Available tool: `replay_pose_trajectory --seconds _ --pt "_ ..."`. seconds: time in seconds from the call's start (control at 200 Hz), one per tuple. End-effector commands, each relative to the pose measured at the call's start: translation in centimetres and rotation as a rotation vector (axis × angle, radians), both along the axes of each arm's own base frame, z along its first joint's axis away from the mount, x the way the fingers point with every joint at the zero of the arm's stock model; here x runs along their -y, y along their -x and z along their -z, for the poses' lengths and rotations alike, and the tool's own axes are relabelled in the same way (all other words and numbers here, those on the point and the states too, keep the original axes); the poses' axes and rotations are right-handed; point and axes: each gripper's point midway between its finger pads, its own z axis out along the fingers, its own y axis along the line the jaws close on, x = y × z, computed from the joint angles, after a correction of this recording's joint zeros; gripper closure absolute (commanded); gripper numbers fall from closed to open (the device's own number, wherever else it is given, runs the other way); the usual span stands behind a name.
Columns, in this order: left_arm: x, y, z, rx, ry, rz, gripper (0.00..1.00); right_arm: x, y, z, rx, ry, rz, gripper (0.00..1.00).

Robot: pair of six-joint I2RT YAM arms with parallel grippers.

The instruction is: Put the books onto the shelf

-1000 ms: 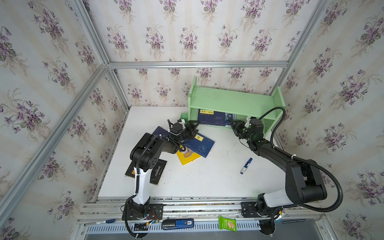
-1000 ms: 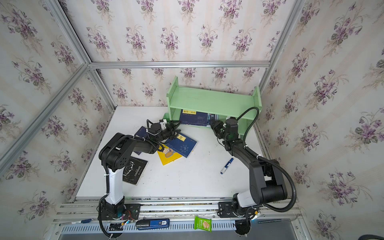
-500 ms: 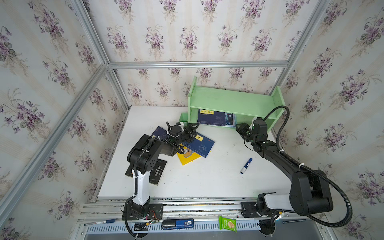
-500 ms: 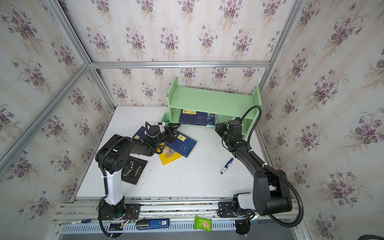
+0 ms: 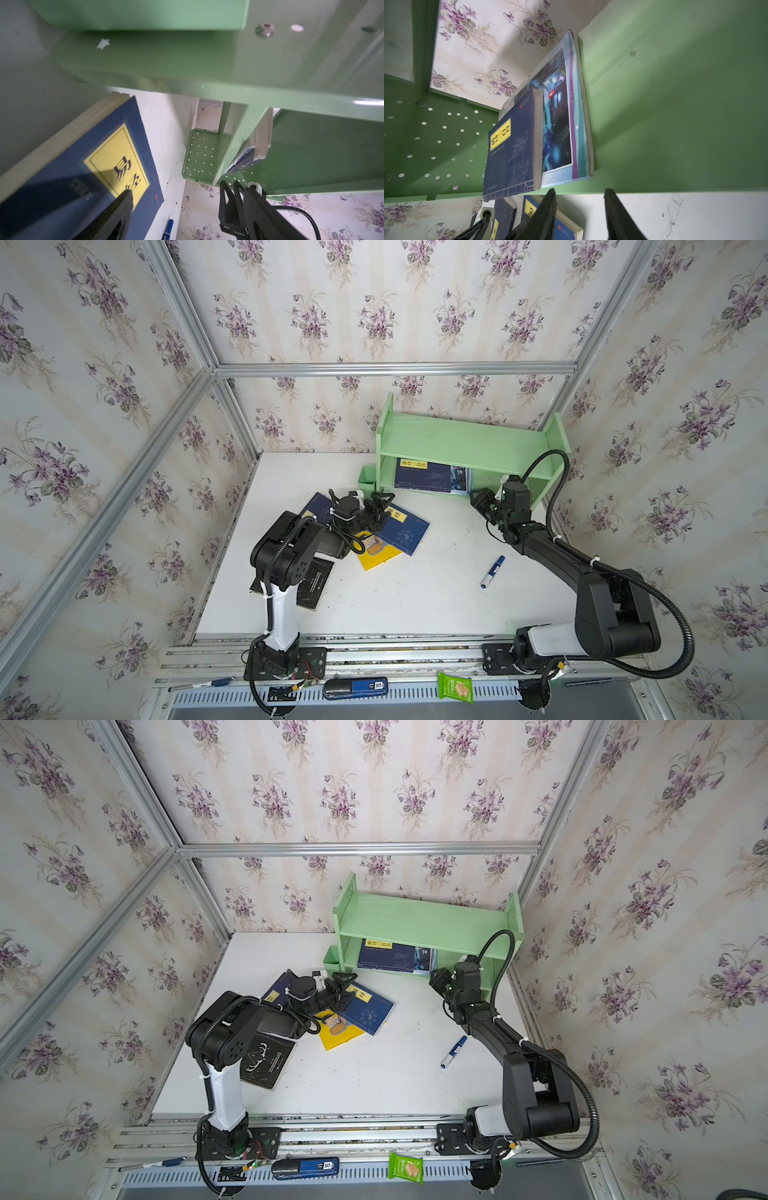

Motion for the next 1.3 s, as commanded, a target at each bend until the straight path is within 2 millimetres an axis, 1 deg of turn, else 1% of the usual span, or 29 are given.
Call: replay_pose_trajectory --seconds 0.0,0.08,0.2,0.285,0.405,0.52,0.625,0.795,0.959,1.114,1.229,1.289,1.294 --pt "0.2 0.2 -1.9 0.055 0.037 0.016 0.15 -0.2 -0.6 -2.2 0.102 -0.023 -0.003 0.6" --pt "0.1 0.5 -2.0 0.057 0.032 0.017 0.15 -0.3 -0.1 -2.0 0.103 -0.035 -0.004 0.6" --pt "-0.8 1.3 -2.0 0.061 0.009 0.008 0.15 -0.7 0.9 -1.8 0.097 -0.065 -0.026 0.6" --pt "-1.7 2.1 -1.6 0.057 -0.032 0.008 0.15 -1.1 2.2 -1.2 0.082 -0.093 -0.043 0.61" --pt "-3.4 3.4 -0.8 0.055 -0.121 0.009 0.15 -1.1 4.4 -0.9 0.073 -0.111 -0.044 0.59" --pt "-5.2 4.7 0.5 0.048 -0.253 0.019 0.14 -1.5 6.4 -0.8 0.063 -0.118 -0.052 0.56" --pt "-6.4 5.4 1.3 0.042 -0.383 0.037 0.13 -2.7 8.2 -0.3 0.044 -0.116 -0.062 0.54" --pt "-8.4 5.2 1.8 0.055 -0.527 0.026 0.12 -5.7 10.4 2.4 -0.01 -0.159 -0.095 0.47" --pt "-9.9 4.8 2.9 0.054 -0.643 0.033 0.13 -9.4 10.9 4.1 -0.051 -0.168 -0.167 0.45" --pt "-9.6 4.3 3.2 0.081 -0.686 0.08 0.13 -12.1 10.2 5.7 -0.08 -0.191 -0.214 0.46" --pt "-9.4 4.2 3.8 0.076 -0.688 0.095 0.13 -13.9 9.7 6.9 -0.103 -0.205 -0.245 0.47" --pt "-9.2 4.1 4.1 0.074 -0.681 0.103 0.13 -14.4 9.2 7.4 -0.112 -0.216 -0.247 0.47" --pt "-9.1 4.1 4.1 0.074 -0.68 0.104 0.13 -15.0 9.5 7.5 -0.116 -0.216 -0.264 0.47"
